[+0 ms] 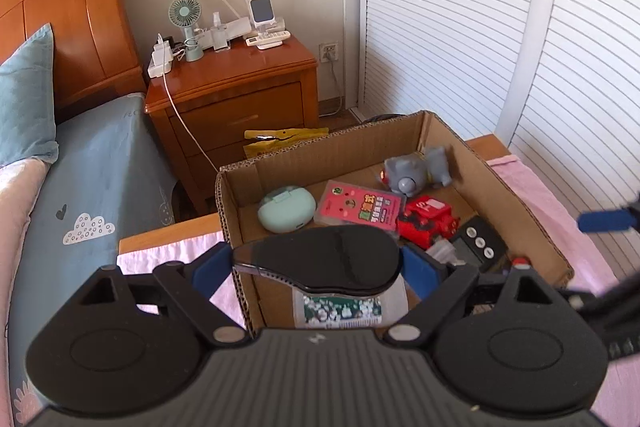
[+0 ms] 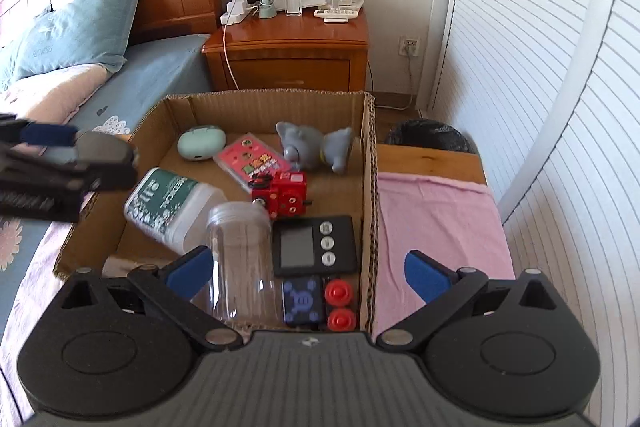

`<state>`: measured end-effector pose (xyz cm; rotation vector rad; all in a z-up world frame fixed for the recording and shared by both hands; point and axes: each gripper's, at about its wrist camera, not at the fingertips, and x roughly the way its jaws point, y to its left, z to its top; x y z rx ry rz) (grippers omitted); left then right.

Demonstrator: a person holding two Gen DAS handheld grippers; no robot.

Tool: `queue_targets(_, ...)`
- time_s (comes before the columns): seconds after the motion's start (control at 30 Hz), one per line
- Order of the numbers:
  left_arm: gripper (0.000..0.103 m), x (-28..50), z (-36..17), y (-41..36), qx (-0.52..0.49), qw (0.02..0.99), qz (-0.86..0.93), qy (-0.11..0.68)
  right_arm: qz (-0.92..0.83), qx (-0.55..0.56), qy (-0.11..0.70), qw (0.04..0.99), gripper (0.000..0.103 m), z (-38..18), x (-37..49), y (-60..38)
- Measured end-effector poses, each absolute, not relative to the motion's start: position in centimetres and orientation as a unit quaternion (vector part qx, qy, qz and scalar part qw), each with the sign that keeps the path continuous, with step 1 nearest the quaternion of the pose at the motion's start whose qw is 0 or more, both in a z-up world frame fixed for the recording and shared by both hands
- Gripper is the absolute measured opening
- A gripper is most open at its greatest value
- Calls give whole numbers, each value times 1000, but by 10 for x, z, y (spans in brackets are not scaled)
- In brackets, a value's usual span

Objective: Organize rigid objects

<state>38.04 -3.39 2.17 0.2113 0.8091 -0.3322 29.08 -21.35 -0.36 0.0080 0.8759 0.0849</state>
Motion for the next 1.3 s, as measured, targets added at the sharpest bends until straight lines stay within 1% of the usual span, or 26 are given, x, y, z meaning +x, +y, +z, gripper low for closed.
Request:
queue_targets(0.23,90,419,-3,-45,68,898,-132,414,25,8,418,908,103,-5,251,-212)
queue_targets(0.37,91,420,-11,-43,57,900,-117,416,29,30,415,909,103,-2,243,-217)
queue_targets(0.47,95,410,-5,-39,48,907,-118,402,28,35,409,911,103,1,239,-218)
queue_targets(0.5,95,406,-2,-38,48,909,-120,397,25,36,408,912,103,3,237,-219)
queue_targets(0.7,95,353,28,-28,73,928,-107,350,-5,34,404,914,103,11,225,-224)
queue_targets(0.77,99,325,37,-26,86,924,-97,359,-26,27,406,913,103,12,220,-225)
queue_targets(0.83,99,296,44,-27,96,918,-81,376,-41,24,409,911,103,12,214,-225)
queue_targets(0.87,99,279,46,-26,99,920,-81,370,-46,25,410,911,103,11,210,-226)
queue_targets(0.97,99,238,44,-24,97,925,-75,360,-51,36,413,909,103,10,196,-223)
queue_targets(1.03,99,220,40,-23,89,922,-68,371,-46,41,415,908,103,9,186,-219)
queue_targets(1.3,99,178,40,-18,78,928,-37,364,-41,31,411,910,103,14,149,-202)
